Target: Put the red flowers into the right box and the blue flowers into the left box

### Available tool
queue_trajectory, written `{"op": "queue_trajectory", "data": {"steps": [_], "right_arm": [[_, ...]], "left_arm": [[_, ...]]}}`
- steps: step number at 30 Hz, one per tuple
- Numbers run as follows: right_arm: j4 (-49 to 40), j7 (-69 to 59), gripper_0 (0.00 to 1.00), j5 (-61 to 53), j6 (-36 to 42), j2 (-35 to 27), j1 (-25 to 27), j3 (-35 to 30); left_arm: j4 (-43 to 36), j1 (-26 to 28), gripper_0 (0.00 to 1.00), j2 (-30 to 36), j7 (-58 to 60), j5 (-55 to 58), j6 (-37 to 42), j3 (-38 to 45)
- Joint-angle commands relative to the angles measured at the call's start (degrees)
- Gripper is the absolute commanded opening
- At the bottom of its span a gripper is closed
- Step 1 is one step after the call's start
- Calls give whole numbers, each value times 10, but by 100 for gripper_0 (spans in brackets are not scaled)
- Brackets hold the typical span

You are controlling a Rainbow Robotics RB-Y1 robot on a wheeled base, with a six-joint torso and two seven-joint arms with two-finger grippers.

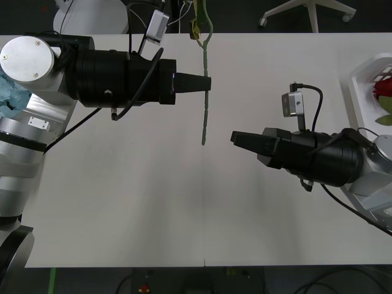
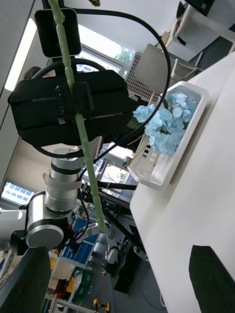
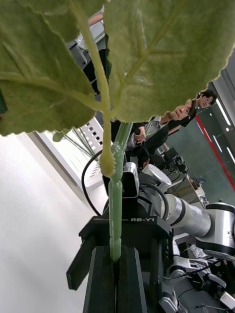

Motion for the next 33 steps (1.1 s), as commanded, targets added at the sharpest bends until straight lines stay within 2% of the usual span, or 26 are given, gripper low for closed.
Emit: {"op": "queue_trajectory", "data": {"steps": [1, 6, 17, 23, 33], "right_arm": [[-49, -23, 81, -9, -41, 20, 8, 24], [-74, -29, 81, -9, -85, 30, 8, 35], [-78, -42, 81, 9, -127, 58, -10, 62], [-98, -42, 81, 9, -200, 68, -18, 92], [-98, -53, 81, 14, -221, 92, -36, 98]], "left_arm": [[-23, 5, 0, 17, -29, 9, -7, -7], [-23, 5, 0, 17, -29, 9, -7, -7], [-23, 5, 0, 17, -29, 9, -7, -7], [-23, 5, 0, 17, -29, 9, -7, -7], [-23, 5, 0, 17, -29, 9, -7, -7]]}}
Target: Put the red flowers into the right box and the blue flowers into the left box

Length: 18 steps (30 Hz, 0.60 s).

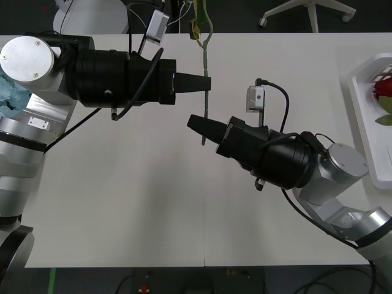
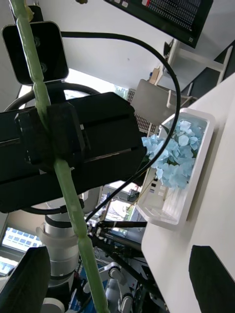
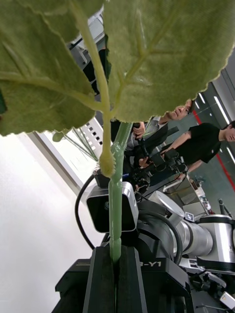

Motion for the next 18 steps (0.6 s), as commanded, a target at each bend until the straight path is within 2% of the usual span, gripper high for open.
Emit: {"op": "queue_trajectory", "data": {"steps": [1, 16, 18], "right_arm": [[-27, -25, 81, 5, -13, 25, -30, 8], [-27, -32, 81, 5, -27, 28, -44, 19], [-27, -34, 71, 5, -28, 28, -44, 20]], "left_arm": [[-23, 4, 0, 17, -29, 9, -7, -7], [-23, 4, 0, 17, -29, 9, -7, -7], [-23, 4, 0, 17, -29, 9, -7, -7]]}}
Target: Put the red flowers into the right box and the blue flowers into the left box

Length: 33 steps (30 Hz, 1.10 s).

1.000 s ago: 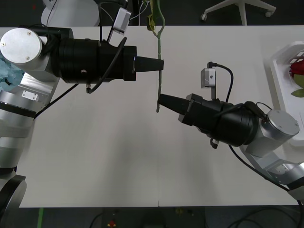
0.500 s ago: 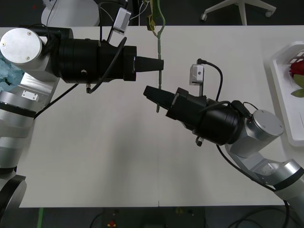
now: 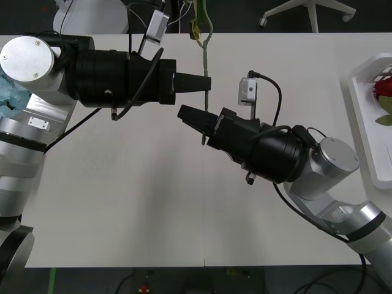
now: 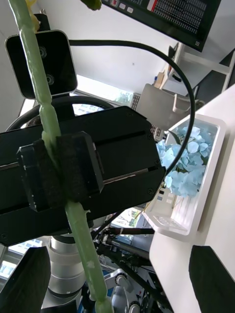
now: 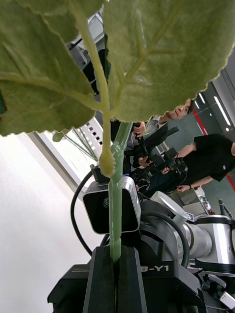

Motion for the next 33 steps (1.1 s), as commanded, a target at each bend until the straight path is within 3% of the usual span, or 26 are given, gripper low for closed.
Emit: {"op": "queue_trajectory", "data": {"steps": [1, 5, 10, 21, 22, 23, 24, 25, 33], "right_arm": [[-26, -22, 64, 5, -6, 12, -23, 9], [-26, -25, 33, 5, -7, 13, -27, 9], [-26, -27, 3, 5, -7, 13, -28, 9], [-26, -31, 0, 6, -7, 11, -28, 11], [-26, -31, 0, 6, -7, 11, -28, 11], [-26, -31, 0, 8, -7, 11, -28, 12], [-26, -32, 0, 13, -7, 11, -28, 11], [-26, -32, 0, 16, -7, 11, -28, 11], [-26, -38, 0, 19, -8, 11, -28, 11]], "left_arm": [[-23, 4, 0, 17, -29, 9, -7, -7], [-23, 4, 0, 17, -29, 9, -7, -7], [-23, 4, 0, 17, -29, 9, -7, -7], [-23, 4, 0, 17, -29, 9, -7, -7], [-23, 4, 5, 17, -29, 9, -7, -7], [-23, 4, 51, 17, -29, 9, -7, -7], [-23, 4, 86, 17, -29, 9, -7, -7], [-23, 4, 97, 17, -29, 9, -7, -7], [-23, 4, 100, 17, -29, 9, -7, -7]]}}
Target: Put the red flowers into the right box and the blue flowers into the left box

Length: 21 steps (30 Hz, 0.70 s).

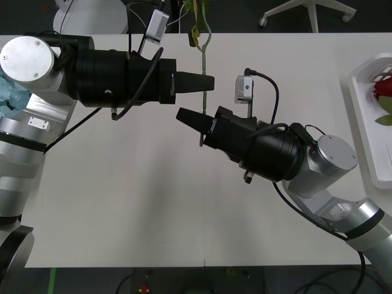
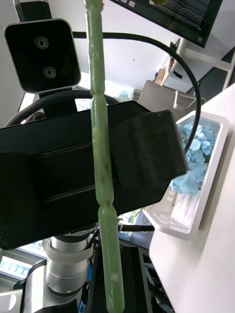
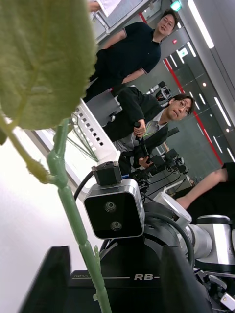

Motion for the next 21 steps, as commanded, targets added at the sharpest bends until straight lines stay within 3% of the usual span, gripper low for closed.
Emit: {"op": "queue_trajectory", "data": {"steps": [1, 11, 18, 21], "right_arm": [[-21, -23, 0, 4, -3, 11, -20, 6], [-21, -44, 0, 6, -7, -11, -20, -3], [-21, -154, 0, 132, -4, -69, -23, -40], [-21, -239, 0, 208, 14, -107, -27, -64]], "left_arm": [[-23, 4, 100, 17, -29, 9, -4, -7], [-23, 4, 100, 17, -29, 9, -4, -7], [-18, 29, 100, 19, -28, 12, -11, -3], [-44, 40, 100, 37, -27, 22, -53, 6]]}}
